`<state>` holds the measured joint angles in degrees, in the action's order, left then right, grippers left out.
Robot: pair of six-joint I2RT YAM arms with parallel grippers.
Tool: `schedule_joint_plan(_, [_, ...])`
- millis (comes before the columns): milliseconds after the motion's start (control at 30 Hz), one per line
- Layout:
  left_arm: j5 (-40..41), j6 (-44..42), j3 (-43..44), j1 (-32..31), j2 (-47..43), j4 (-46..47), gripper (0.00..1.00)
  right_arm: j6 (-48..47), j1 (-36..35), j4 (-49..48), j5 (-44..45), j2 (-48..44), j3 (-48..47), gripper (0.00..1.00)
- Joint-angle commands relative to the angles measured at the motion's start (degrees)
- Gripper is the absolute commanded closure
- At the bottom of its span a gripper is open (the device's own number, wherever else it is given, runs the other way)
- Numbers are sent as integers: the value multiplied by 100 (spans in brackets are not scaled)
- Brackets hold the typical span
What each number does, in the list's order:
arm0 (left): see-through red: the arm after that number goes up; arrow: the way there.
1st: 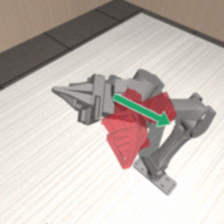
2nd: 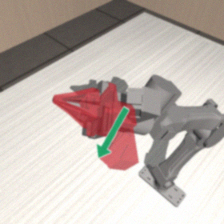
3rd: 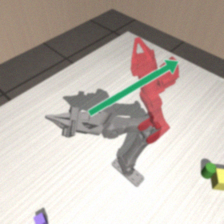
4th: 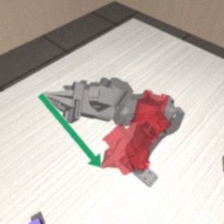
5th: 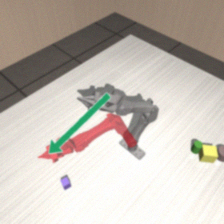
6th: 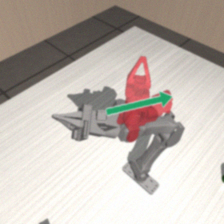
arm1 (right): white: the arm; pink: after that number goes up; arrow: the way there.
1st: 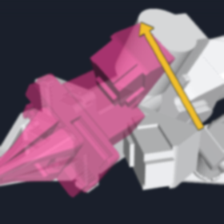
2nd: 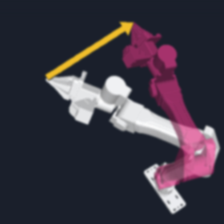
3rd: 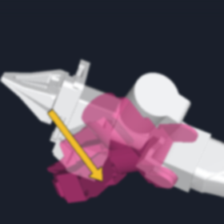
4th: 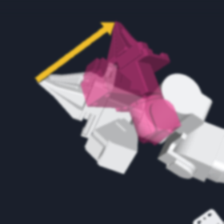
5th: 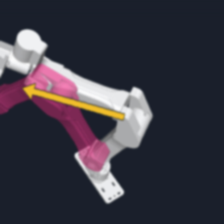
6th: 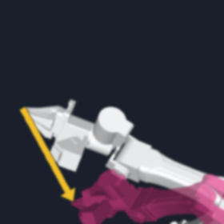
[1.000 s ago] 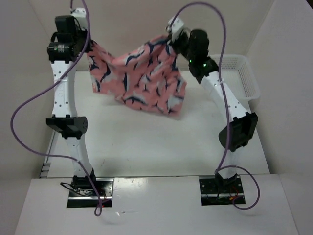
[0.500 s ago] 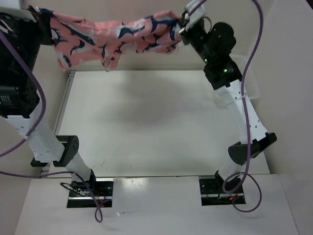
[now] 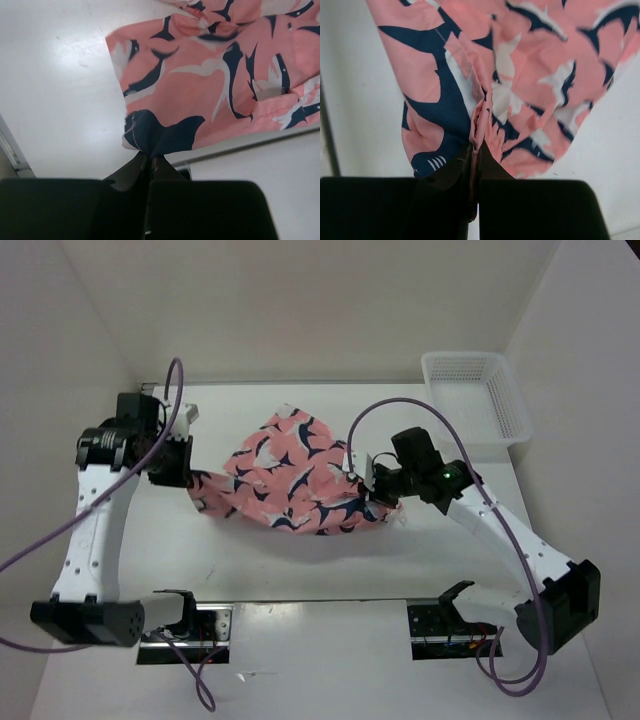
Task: Fold and stack the shorts
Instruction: Fold the shorts
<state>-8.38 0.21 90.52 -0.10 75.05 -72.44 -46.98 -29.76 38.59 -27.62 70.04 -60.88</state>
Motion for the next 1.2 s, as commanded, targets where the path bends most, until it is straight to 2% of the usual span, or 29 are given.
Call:
schedule_joint_plan(0, [-322,-21,-420,1,-1281,-217,100,-259,-21,298,-736,-474,120,100])
schedule_joint_plan(133, [-322,-21,-404,1,-1309,-217,100,-259,-21,298,-736,-474,270,100])
schedule_joint_plan(233, [-453,-21,16,1,-870,27,100,117,-21,-8,-412,-474,393,100])
schedule_joint_plan(300, [-454,-21,289,1,-343,596,100,654,-21,-263,-104,-527,586,100])
schedule_joint_plan(400, [-515,-21,1141,1,614,1274,100,1076,189,-264,-42,-579,841,100])
schedule_joint_plan(433, [-515,-21,1439,1,1208,1372,100,1208,320,-264,-94,-579,893,100])
schedule_joint_plan(500, [-594,-21,2402,-69,1852,1478,100,1359,865,-150,-296,-369,973,100])
schedule_joint_plan(600, [-384,-21,3546,-358,3274,1549,100,1701,1498,-405,-103,-132,939,100])
schedule_joint_plan(767, [3,-21,4938,-851,4657,1663,100,2026,2420,-642,1,509,876,100])
schedule_joint_plan(900, [3,-21,6422,-1071,5941,1663,100,2026,2711,-730,151,756,982,100])
schedule_joint_plan(967, [248,-21,7264,-1211,6519,1663,100,1974,2712,-783,151,852,982,100])
schedule_joint_plan(1100, [583,-21,8050,-1369,7234,1558,100,1974,2765,-914,213,1107,1087,100])
schedule_joint_plan(1167, [636,-21,8104,-1432,7488,1558,100,1974,2765,-984,361,1178,1087,100])
